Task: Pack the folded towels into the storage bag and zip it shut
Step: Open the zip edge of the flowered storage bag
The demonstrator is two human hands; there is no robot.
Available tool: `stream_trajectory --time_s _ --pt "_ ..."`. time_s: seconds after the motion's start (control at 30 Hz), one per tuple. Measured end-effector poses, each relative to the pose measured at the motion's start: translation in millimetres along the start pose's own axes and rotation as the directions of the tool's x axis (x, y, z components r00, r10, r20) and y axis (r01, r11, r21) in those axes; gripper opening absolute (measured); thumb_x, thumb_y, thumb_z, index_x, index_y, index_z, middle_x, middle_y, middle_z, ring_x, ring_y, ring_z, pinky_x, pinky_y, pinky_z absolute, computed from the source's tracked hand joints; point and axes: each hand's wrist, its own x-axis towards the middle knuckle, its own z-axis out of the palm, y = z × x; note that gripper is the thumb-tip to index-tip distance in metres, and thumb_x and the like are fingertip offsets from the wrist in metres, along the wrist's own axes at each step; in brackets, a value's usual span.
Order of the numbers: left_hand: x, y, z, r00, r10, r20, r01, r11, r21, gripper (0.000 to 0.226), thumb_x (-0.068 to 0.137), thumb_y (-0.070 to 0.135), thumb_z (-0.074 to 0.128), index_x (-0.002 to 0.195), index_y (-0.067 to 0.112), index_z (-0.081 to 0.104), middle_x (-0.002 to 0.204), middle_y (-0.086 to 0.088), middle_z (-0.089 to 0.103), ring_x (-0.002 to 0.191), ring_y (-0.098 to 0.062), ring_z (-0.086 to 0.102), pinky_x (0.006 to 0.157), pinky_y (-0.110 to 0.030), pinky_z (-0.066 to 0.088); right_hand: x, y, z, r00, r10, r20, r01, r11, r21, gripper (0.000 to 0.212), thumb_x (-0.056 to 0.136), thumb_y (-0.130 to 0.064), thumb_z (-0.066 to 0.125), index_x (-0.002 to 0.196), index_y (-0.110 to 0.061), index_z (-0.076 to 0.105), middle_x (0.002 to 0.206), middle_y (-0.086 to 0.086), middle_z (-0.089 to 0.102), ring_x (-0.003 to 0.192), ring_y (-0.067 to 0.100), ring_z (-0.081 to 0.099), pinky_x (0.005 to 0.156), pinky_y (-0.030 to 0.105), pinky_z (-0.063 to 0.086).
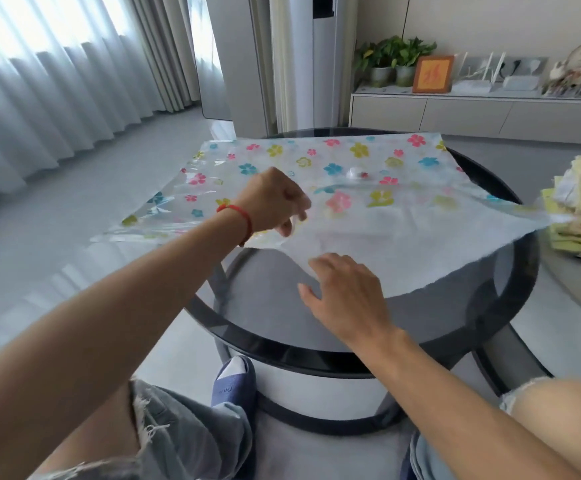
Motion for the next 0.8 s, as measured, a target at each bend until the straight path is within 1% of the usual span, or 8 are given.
stream_trajectory --time_s 0.07,0.17,0.27,0.33,0.43,0.5,0.63,0.8 --pt "-6.7 -1.4 4.1 1.000 -0.013 0.025 0.014 1.000 -0.027 0.020 0.089 0.027 0.069 0.076 0.016 0.079 0.053 -0.003 0.070 0.047 -0.011 0.063 0.058 -0.019 0.049 9.1 -10.2 -7.3 0.995 0.007 -0.101 0.005 0.993 0.120 0.035 0.100 -0.040 0.059 0.127 -0.020 0.067 0.113 0.003 0.074 0.098 0.029 0.071 0.076 0.039 0.057" --pt "-18.5 -6.8 8.4 0.999 -0.033 0.018 0.034 0.995 -0.096 0.017 0.087 0.030 0.072 0.075 0.018 0.077 0.057 0.001 0.068 0.048 -0.010 0.059 0.055 -0.023 0.049 20.8 -20.0 -10.2 0.988 -0.008 -0.154 0.025 0.994 0.105 0.018 0.100 -0.032 0.060 0.108 -0.025 0.075 0.092 0.000 0.077 0.080 0.030 0.073 0.062 0.033 0.051" --pt "-27.3 -16.0 6.5 0.994 -0.097 0.045 0.092 0.990 0.102 0.027 0.082 0.032 0.069 0.055 0.026 0.064 0.054 0.008 0.057 0.050 -0.012 0.051 0.050 -0.023 0.040 26.3 -23.0 -14.2 0.975 -0.019 -0.221 0.031 0.998 0.050 0.013 0.088 -0.017 0.077 0.075 -0.016 0.074 0.067 0.004 0.070 0.058 0.033 0.067 0.049 0.030 0.045" --pt "-31.9 -18.9 1.0 0.993 -0.111 0.050 0.094 0.961 0.260 0.036 0.081 0.029 0.066 0.047 0.025 0.057 0.053 0.006 0.055 0.051 -0.014 0.048 0.048 -0.022 0.036 26.7 -23.1 -13.3 0.975 -0.046 -0.216 0.052 0.998 0.022 0.014 0.086 -0.014 0.076 0.072 -0.015 0.073 0.070 0.004 0.070 0.060 0.031 0.066 0.053 0.032 0.047" --pt "-30.1 -15.9 -10.8 0.999 -0.031 0.037 0.015 0.929 0.369 0.024 0.089 0.019 0.064 0.068 0.014 0.076 0.069 -0.004 0.072 0.064 -0.024 0.064 0.058 -0.030 0.053 24.1 -20.5 -10.5 0.979 -0.061 -0.193 0.077 0.994 0.074 0.013 0.089 -0.012 0.069 0.077 -0.014 0.072 0.082 0.003 0.074 0.071 0.030 0.069 0.060 0.035 0.050" --pt "-21.6 -15.6 -19.6 1.000 -0.027 -0.003 0.026 0.938 0.344 0.022 0.092 0.011 0.061 0.080 0.004 0.078 0.074 -0.009 0.076 0.065 -0.024 0.072 0.068 -0.031 0.060 20.1 -19.1 -8.9 0.991 -0.091 -0.100 0.102 0.988 0.115 0.015 0.094 -0.013 0.061 0.084 -0.013 0.073 0.098 0.002 0.076 0.085 0.029 0.071 0.070 0.036 0.054" --pt "-5.2 -18.5 -31.7 0.988 -0.149 -0.047 0.155 0.973 0.171 0.025 0.092 0.002 0.054 0.080 0.004 0.075 0.074 -0.007 0.075 0.055 -0.022 0.073 0.046 -0.018 0.052 9.6 -20.3 3.0 0.979 -0.178 0.097 0.166 0.978 0.125 0.019 0.099 -0.019 0.051 0.087 -0.017 0.065 0.117 -0.001 0.074 0.104 0.027 0.070 0.084 0.037 0.055" --pt "-13.4 -20.0 -28.1 0.974 -0.215 0.070 0.220 0.974 -0.060 0.024 0.094 0.021 0.062 0.078 0.011 0.076 0.070 -0.005 0.071 0.057 -0.023 0.068 0.056 -0.028 0.058 18.0 -25.2 3.7 0.996 -0.084 -0.041 0.089 0.983 0.163 0.033 0.095 -0.042 0.060 0.121 -0.021 0.064 0.108 0.002 0.075 0.092 0.034 0.071 0.072 0.040 0.054"
